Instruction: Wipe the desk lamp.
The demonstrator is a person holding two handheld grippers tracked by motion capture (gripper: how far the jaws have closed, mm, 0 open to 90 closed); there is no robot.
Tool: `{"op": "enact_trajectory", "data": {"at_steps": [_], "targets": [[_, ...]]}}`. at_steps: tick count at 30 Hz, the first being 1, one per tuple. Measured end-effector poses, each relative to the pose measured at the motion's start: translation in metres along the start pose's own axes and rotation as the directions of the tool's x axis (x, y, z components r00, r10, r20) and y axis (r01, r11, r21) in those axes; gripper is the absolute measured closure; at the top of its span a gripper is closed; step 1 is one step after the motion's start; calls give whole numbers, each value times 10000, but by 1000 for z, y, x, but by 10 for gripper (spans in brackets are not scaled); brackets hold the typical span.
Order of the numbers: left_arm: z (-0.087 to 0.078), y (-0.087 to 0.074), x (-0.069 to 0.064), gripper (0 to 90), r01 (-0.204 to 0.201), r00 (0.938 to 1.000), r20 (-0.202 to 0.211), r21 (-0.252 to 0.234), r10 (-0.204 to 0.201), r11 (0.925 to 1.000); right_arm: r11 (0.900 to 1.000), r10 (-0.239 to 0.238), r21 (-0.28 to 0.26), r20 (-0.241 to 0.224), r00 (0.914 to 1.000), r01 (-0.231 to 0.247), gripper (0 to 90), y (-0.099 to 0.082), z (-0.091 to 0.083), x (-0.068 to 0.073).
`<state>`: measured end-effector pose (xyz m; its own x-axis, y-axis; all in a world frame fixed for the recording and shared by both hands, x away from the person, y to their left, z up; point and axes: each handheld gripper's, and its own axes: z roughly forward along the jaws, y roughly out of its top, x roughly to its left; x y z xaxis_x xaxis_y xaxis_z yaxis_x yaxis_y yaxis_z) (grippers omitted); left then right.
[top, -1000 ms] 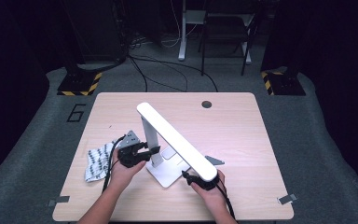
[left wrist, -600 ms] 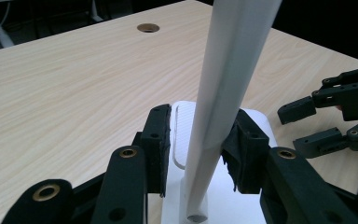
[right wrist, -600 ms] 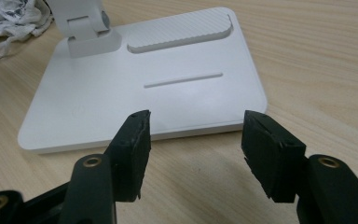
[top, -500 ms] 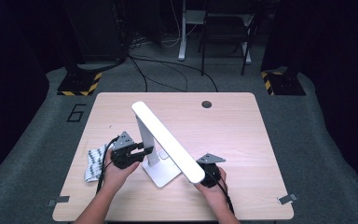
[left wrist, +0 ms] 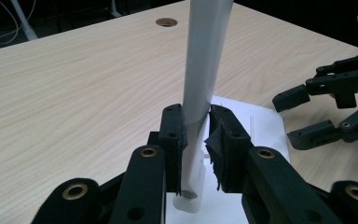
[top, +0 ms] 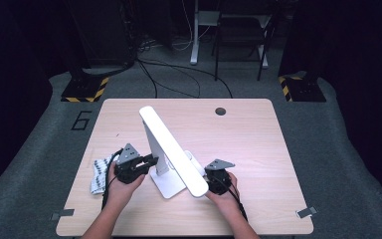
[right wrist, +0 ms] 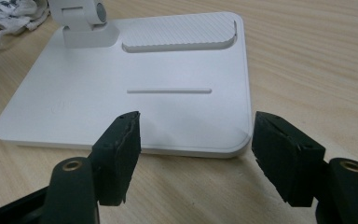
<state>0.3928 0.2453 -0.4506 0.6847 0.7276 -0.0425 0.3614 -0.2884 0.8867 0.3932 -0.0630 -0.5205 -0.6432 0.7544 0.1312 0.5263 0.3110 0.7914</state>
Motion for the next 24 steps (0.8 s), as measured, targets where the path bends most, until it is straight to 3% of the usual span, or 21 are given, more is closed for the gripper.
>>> {"op": "enact_trajectory", "data": {"at_steps": [7, 11, 14, 15, 18, 20, 24], "targets": [[16, 8, 13, 721, 268, 9995, -136, -138, -269, 9995, 9996, -96, 264, -206, 9997, 102, 300, 0, 4, 1], [26, 15, 21, 700, 102, 9996, -266, -145, -106, 9998, 9991, -227, 361, -298, 9993, 237, 318, -1, 4, 4], [32, 18, 24, 694, 27, 9995, -302, -161, -32, 9999, 9985, -263, 483, -151, 9995, 270, 330, -2, 4, 6], [34, 19, 26, 691, 46, 9993, -358, -222, -54, 9997, 9979, -472, 432, -102, 9988, 476, 347, -3, 5, 6], [37, 23, 32, 729, 302, 9984, -470, -359, -319, 9989, 9976, -477, 500, -44, 9989, 478, 374, -3, 6, 10], [37, 25, 35, 773, 522, 9983, -230, -524, -534, 9973, 9969, -653, 439, -115, 9978, 657, 395, -2, 7, 13], [40, 26, 35, 753, 403, 9989, -243, -294, -411, 9988, 9946, -910, 534, 341, 9953, 891, 400, -2, 11, 19]]}}
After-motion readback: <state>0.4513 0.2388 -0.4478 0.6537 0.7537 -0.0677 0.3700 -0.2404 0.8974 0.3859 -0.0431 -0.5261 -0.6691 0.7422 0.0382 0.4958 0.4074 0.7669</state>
